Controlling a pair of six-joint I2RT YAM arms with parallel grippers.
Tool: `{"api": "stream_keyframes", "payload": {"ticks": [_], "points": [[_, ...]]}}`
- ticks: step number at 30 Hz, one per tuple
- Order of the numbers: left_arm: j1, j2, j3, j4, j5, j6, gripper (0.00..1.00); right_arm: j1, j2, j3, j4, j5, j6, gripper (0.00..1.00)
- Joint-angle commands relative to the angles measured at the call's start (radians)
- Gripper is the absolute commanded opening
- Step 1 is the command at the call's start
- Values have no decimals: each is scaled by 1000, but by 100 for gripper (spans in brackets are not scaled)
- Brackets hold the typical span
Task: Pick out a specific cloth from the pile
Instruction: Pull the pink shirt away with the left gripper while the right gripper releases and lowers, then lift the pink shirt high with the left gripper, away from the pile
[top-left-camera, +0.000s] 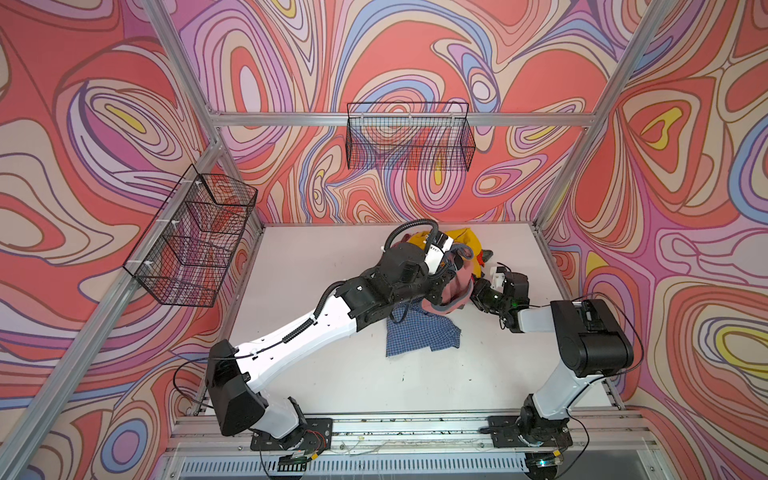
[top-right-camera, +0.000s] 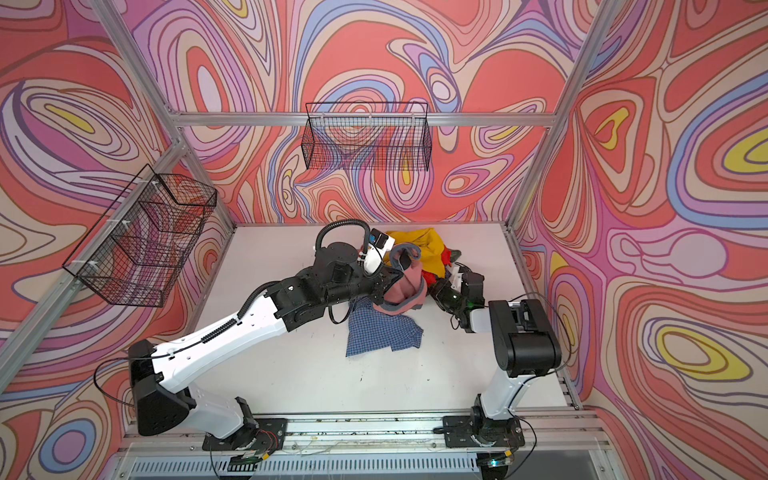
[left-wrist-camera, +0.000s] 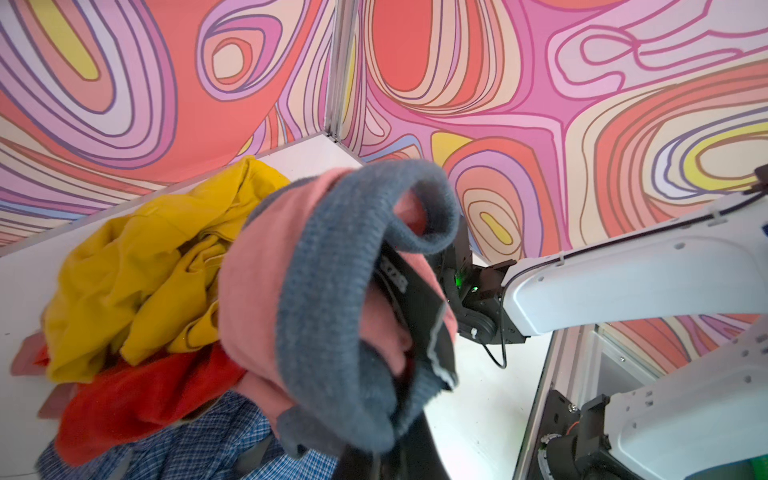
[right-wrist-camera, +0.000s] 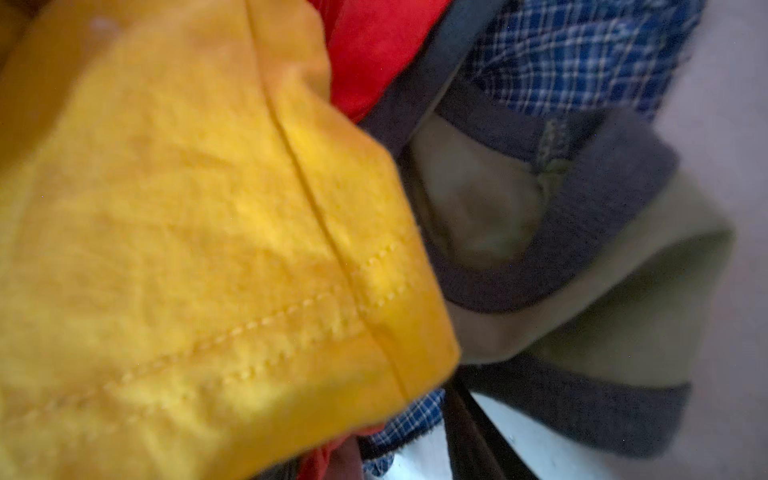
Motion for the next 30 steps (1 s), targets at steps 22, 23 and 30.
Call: {"api": "stream_keyframes", "payload": {"ticks": [22,23,30], "points": [[12,-90,362,-235,-287,294,0,3,124,6,-11,113,-48,48],[15,-91,372,-245,-299,307,0,2,123,6,-14,115,-49,48],[56,-122,414,-267,-370,366,0,2,119,5,-54,128,-80,46]]}}
